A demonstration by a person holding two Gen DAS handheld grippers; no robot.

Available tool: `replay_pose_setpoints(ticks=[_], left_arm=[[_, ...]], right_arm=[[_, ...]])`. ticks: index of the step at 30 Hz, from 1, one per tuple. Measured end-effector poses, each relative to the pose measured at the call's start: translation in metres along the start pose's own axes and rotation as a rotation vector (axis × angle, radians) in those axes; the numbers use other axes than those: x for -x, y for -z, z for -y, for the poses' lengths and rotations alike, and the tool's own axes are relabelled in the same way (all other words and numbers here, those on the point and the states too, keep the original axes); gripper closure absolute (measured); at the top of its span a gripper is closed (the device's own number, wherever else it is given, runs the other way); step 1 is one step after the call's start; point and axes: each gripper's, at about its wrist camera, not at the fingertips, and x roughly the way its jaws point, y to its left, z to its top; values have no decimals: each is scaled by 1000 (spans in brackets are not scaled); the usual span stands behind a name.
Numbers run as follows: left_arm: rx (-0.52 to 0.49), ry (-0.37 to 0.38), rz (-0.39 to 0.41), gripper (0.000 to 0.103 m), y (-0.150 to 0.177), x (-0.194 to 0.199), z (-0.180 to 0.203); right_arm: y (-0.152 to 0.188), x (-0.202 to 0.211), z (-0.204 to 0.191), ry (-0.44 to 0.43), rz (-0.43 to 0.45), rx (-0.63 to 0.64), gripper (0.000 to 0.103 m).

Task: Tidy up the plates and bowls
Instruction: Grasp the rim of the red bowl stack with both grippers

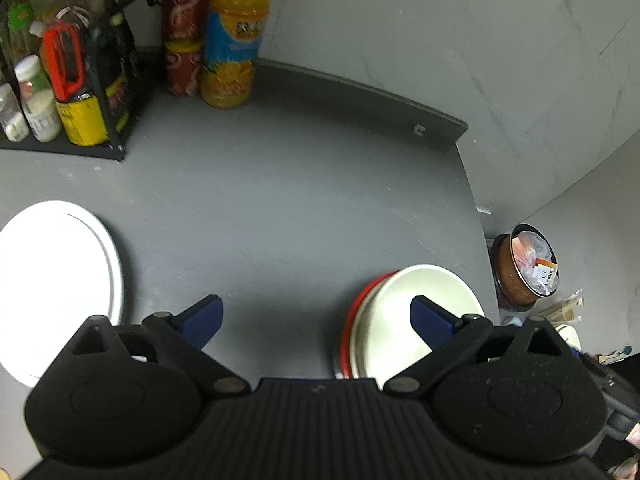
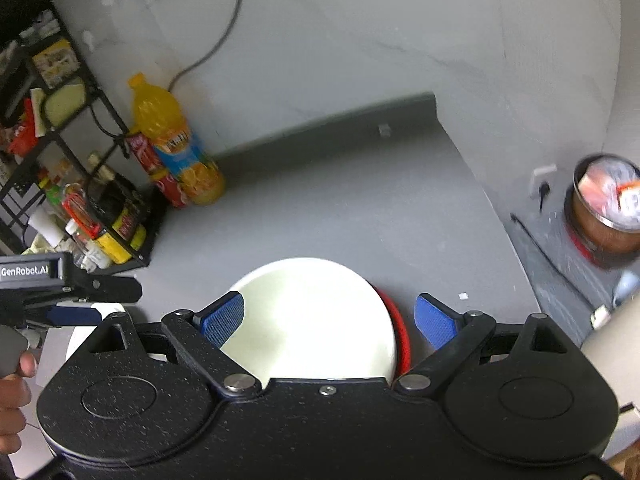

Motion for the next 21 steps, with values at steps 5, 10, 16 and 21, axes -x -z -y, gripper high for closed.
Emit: replay_pose_setpoints(ticks=[5,10,16,21], left_arm=[[-6,2,-36,8,5,-21,13],[-5,-1,-78,15,12,-45,20],[30,-19,-144,30,21,-74,17],[53,-28,-186,39,27,-92,16]], right_arm=[[9,-7,17,6,-35,-39,12],[18,-21,31,-8,-90,-85,20],[24,-40,39,-16,-158,-110,30],[27,-54,40,-14,-211,-102,36]])
